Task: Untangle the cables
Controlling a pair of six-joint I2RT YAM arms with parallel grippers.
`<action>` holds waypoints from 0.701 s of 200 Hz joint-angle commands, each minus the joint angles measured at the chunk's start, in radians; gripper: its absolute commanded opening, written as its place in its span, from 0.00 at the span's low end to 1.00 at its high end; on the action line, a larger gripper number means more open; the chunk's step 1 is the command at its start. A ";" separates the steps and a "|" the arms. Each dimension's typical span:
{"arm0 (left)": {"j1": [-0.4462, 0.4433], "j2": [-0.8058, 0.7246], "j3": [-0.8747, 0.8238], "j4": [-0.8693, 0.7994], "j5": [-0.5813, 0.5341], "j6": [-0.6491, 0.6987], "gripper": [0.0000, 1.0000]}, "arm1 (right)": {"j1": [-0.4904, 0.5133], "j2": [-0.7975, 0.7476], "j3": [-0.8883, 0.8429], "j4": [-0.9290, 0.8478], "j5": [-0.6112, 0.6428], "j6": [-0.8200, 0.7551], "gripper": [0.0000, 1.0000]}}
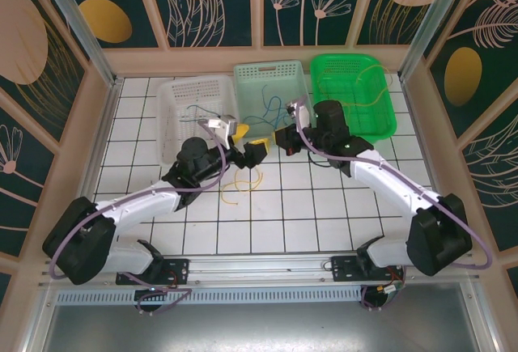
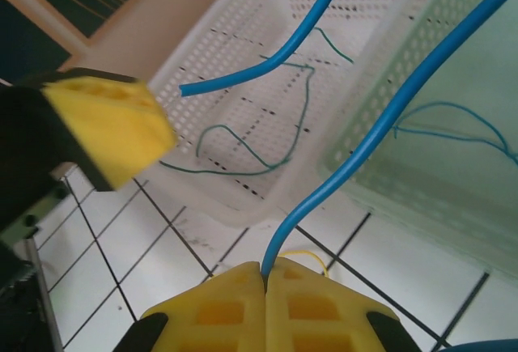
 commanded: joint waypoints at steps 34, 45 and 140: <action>0.011 0.078 0.076 0.197 0.028 -0.089 0.87 | 0.014 -0.069 -0.053 0.064 -0.060 -0.020 0.00; 0.015 0.096 0.097 0.200 0.038 -0.096 0.85 | 0.018 -0.078 -0.060 0.064 -0.063 -0.023 0.00; 0.052 0.220 0.216 0.169 0.100 -0.137 0.43 | 0.049 -0.122 -0.061 0.017 -0.060 -0.057 0.00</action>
